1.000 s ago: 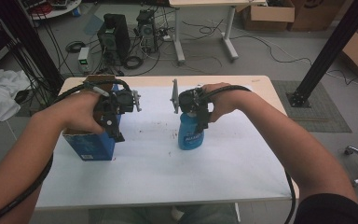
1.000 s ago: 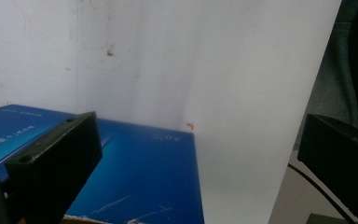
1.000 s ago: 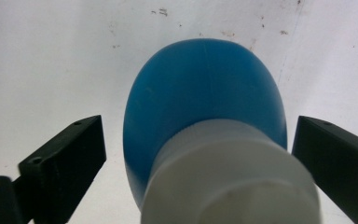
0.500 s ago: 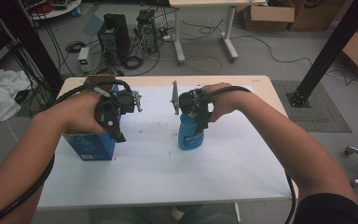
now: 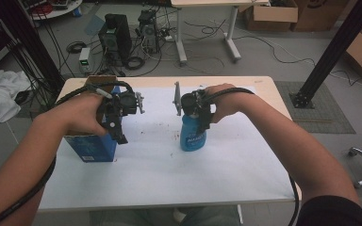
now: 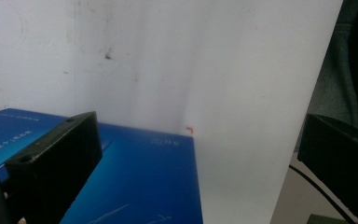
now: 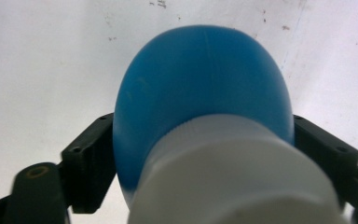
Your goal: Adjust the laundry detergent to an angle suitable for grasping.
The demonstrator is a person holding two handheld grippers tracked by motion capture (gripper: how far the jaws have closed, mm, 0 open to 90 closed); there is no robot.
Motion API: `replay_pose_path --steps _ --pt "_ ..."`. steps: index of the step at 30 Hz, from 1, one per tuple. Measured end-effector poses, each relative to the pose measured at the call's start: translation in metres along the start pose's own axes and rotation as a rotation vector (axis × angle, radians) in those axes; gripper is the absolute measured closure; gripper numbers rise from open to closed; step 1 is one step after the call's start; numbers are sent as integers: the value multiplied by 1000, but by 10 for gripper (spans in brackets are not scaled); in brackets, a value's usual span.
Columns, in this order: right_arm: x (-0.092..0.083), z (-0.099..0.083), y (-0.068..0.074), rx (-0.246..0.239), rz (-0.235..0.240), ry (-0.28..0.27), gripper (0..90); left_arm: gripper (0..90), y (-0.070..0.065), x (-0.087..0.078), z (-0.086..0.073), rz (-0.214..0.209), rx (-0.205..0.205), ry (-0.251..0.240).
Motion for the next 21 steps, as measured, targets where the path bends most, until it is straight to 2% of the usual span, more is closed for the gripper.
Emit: replay_pose_path --steps 21 --pt "2 2 1 5 -3 -13 235 1 -1 1 -2 1 -4 2"
Point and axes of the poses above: each handheld gripper's, and its own axes: x roughly forward along the jaws, z roughly out of its top, y roughly to its left, the point moved 8 cm from there along x, roughly forward along the jaws, and after that the axes turned 6 degrees about z, right-handed, at the moved point
